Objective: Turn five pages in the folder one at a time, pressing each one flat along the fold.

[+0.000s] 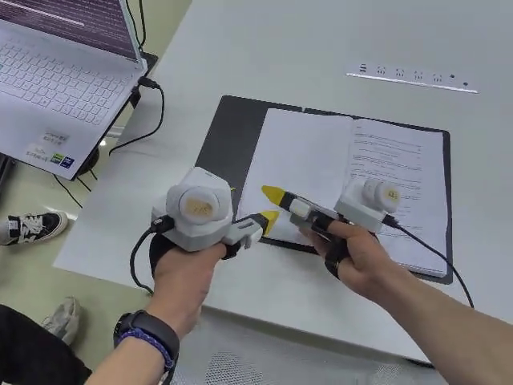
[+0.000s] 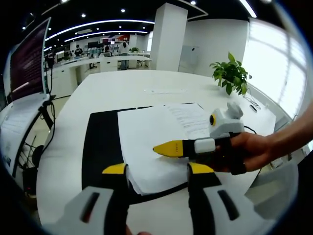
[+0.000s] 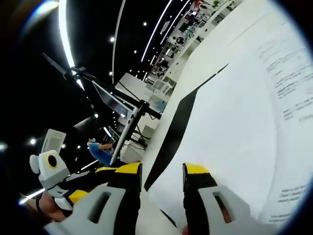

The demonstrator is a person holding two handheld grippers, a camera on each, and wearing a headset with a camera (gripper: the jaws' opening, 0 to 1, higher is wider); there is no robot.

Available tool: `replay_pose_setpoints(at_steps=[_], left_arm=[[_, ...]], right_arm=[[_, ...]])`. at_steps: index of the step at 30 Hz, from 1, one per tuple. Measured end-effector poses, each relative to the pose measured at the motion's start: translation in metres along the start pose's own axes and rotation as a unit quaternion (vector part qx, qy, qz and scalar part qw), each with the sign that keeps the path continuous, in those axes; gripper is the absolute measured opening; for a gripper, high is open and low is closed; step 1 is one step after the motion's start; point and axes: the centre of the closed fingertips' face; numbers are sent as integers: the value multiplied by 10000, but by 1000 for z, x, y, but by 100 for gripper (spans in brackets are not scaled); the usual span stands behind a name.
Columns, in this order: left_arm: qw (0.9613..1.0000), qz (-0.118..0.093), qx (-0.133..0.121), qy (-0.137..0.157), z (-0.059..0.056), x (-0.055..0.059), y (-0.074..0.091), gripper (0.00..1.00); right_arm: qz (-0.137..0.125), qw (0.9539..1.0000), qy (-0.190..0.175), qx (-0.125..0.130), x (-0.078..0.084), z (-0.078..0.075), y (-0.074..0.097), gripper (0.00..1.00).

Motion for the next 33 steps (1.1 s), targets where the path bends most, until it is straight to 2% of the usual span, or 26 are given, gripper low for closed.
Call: replay_pose_setpoints(at_steps=[4, 6, 9, 12, 16, 23, 24, 26, 28, 33], left_arm=[[9999, 53, 67, -140, 3, 5, -6, 40], [9997, 98, 119, -205, 4, 9, -12, 36], [9987, 306, 140, -392, 8, 21, -21, 27], [9978, 492, 182, -406, 11, 33, -29, 23], [9969, 649, 209, -393, 15, 44, -40, 11], [9944, 1011, 66, -309, 25, 66, -49, 2], [9924, 1192, 10, -314, 27, 73, -48, 0], [9902, 1343, -70, -371, 27, 80, -47, 0], [9891, 1364, -51, -550, 27, 83, -50, 0], [9894, 1317, -71, -599, 28, 81, -50, 0]], right_arm=[[-246, 9992, 69, 316, -22, -19, 21, 26], [-349, 9985, 112, 409, -32, -24, 31, 23], [-449, 9974, 186, 528, -42, -30, 43, 21], [-459, 9968, 255, 608, -46, -35, 53, 20], [-383, 9964, 370, 663, -45, -40, 65, 19], [-280, 9961, 428, 713, -39, -48, 77, 17], [-274, 9961, 430, 726, -38, -49, 79, 17], [-257, 9960, 461, 726, -37, -49, 79, 16], [-188, 9959, 543, 701, -36, -50, 79, 16], [34, 9942, 864, 636, -29, -51, 76, 15]])
Point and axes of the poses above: the centre of the closed fingertips' face, and the gripper's own axes: y roughly backward along the fingers, z roughly to its left, x roughly out of its underside, and after that the axes turned 5 degrees about -z, right-handed
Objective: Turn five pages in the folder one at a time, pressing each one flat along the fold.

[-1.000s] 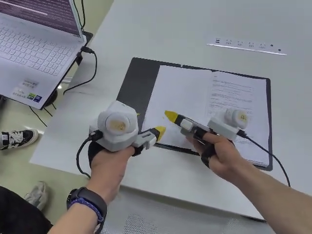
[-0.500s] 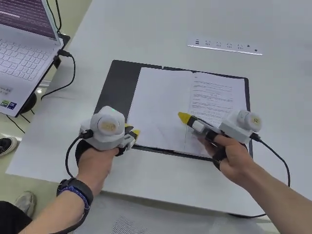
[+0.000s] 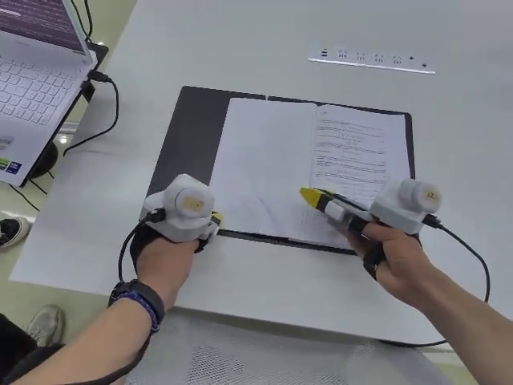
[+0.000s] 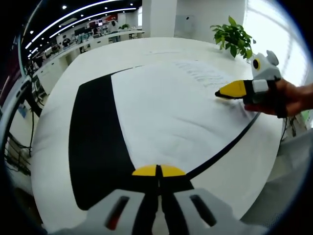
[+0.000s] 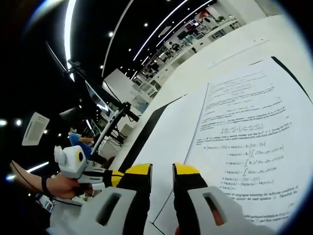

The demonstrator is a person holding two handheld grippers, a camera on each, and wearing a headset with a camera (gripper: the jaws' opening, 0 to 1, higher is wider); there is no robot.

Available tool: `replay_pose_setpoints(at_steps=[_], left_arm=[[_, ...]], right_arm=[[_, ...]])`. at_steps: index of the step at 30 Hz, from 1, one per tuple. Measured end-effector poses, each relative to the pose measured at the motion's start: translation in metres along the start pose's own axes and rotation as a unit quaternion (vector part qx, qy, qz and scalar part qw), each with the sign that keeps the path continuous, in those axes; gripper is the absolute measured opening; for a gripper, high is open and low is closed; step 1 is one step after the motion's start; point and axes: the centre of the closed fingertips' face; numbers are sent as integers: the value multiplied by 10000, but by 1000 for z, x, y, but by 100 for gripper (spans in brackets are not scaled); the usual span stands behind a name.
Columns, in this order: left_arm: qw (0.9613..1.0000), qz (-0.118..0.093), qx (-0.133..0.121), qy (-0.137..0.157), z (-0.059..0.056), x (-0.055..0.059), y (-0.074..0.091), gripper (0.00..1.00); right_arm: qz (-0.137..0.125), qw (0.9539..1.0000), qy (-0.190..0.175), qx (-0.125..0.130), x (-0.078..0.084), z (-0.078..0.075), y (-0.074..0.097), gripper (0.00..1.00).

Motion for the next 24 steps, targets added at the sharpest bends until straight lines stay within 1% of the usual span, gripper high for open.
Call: replay_pose_setpoints(at_steps=[3, 8, 12, 16, 18, 20, 21, 22, 24], left_arm=[[10000, 43, 3, 25, 1, 0, -1, 0], [9999, 165, -41, 24, 0, -1, -2, 0], [9997, 245, -66, 36, 0, 0, -2, 0], [9996, 258, -99, 61, 0, 0, -2, 0], [9996, 271, -104, 39, 0, 0, -2, 0], [9995, 284, -96, 56, 0, 0, -2, 0], [9995, 287, -89, 69, 0, 0, -2, 0], [9995, 287, -86, 83, 0, 0, -2, 0], [9995, 281, -88, 93, 0, 0, -2, 0]], right_arm=[[82, 9999, 144, -44, 2, 6, -3, 13], [143, 9994, 291, -91, 0, 7, -11, 10], [17, 9996, 280, -62, -11, 4, -17, 6], [-196, 9995, 260, 53, -24, -5, -24, 0], [-209, 9994, 261, 58, -27, -8, -28, 0], [-154, 9994, 297, 129, -27, -13, -31, 0], [-154, 9994, 281, 116, -27, -14, -32, 0], [-211, 9995, 196, 93, -29, -13, -33, 0], [-255, 9994, 202, 115, -32, -15, -35, 0]])
Point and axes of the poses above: the centre of the closed fingertips' face, and the gripper's own axes: y roughly backward along the fingers, z roughly to its left, x roughly out of its underside, and after that the axes turned 5 degrees about -z, right-handed
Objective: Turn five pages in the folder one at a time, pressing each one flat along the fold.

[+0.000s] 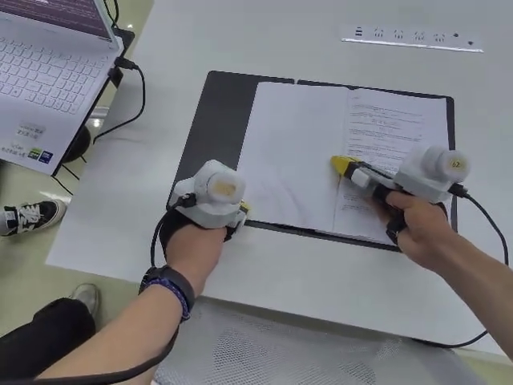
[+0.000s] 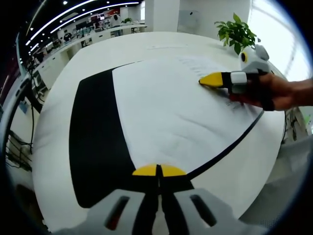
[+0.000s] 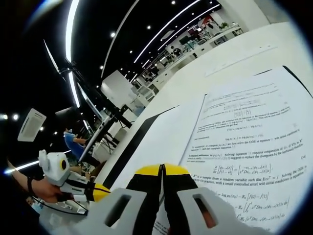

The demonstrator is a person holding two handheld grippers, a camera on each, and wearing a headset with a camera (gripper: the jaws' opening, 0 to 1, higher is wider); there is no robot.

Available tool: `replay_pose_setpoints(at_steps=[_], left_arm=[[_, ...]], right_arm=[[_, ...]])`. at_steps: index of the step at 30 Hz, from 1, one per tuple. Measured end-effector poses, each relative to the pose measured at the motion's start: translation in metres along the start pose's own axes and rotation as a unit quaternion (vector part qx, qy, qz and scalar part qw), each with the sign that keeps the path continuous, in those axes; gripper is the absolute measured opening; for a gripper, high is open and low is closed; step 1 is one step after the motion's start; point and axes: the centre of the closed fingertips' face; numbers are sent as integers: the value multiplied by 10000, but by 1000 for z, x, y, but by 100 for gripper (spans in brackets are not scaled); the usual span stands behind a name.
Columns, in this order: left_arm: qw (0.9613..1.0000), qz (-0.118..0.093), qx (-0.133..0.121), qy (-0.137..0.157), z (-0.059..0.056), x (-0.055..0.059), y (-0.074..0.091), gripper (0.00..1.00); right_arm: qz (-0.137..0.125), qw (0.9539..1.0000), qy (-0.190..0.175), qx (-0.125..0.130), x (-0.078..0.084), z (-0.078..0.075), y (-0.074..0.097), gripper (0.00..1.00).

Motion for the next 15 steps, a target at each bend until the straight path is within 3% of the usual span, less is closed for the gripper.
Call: replay_pose_setpoints(at_steps=[15], left_arm=[[10000, -43, -43, 57, 2, 0, 0, 0]], right_arm=[[-192, 9994, -276, -11, -9, -6, -8, 0]])
Point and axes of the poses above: the centre of the closed fingertips' face, and the gripper's own axes: y roughly backward along the fingers, z roughly to its left, x roughly out of its underside, and after that the axes turned 5 degrees about -z, right-handed
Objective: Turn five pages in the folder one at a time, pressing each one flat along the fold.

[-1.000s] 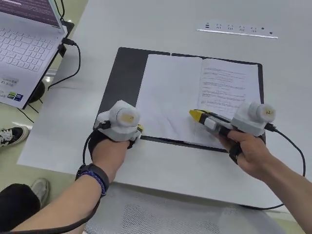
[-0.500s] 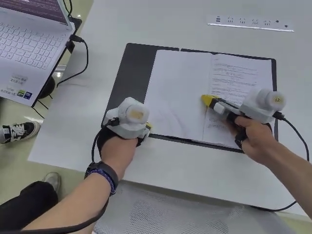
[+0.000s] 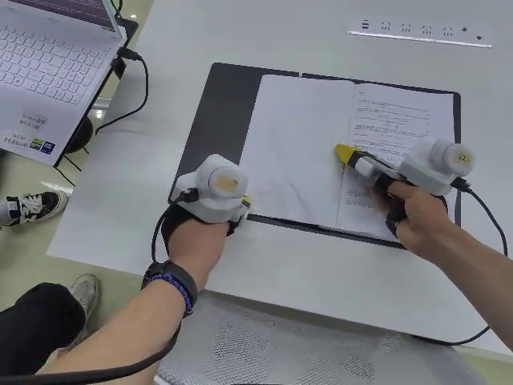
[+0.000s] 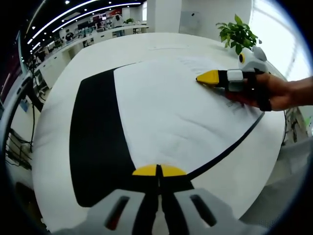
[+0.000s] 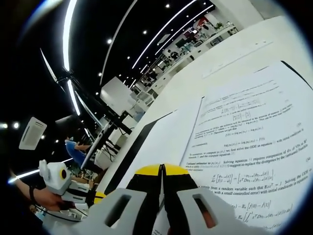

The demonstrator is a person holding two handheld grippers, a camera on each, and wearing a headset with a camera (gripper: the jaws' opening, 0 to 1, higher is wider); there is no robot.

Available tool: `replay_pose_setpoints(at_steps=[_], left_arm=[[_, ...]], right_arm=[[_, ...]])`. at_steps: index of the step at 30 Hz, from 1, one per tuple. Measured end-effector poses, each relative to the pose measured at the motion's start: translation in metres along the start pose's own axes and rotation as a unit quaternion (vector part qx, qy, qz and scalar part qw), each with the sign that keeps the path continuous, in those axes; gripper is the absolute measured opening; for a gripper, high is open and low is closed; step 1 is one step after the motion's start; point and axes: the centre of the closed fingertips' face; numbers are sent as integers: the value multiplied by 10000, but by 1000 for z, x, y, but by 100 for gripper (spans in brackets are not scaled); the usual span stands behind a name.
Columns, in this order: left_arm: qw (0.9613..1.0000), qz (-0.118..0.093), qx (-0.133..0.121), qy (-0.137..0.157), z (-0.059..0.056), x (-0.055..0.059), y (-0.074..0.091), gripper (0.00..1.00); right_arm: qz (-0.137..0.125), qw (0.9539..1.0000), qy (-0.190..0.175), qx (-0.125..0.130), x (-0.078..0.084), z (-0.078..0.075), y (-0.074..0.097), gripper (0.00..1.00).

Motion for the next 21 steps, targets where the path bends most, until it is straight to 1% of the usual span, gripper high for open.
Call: replay_pose_setpoints(at_steps=[2, 5, 17, 21], left_arm=[[10000, -6, 0, 13, 0, 0, 0, 0], [10000, -4, 0, 23, 0, 0, 0, 0], [10000, 0, -6, 53, 0, 0, 0, 0], [10000, -1, 1, 53, 0, 0, 1, 0]], right_arm=[[-23, 10000, 14, 8, -2, -1, -2, 0], [-121, 9999, -80, 23, -7, -4, -7, 0], [-325, 9990, -118, 281, -26, -18, -28, 0], [-454, 9980, -181, 391, -33, -25, -34, 0]])
Point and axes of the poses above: the centre of the closed fingertips' face, and the gripper's own axes: y roughly backward along the fingers, z roughly to its left, x roughly out of its underside, and after that the axes turned 5 degrees about -z, right-handed
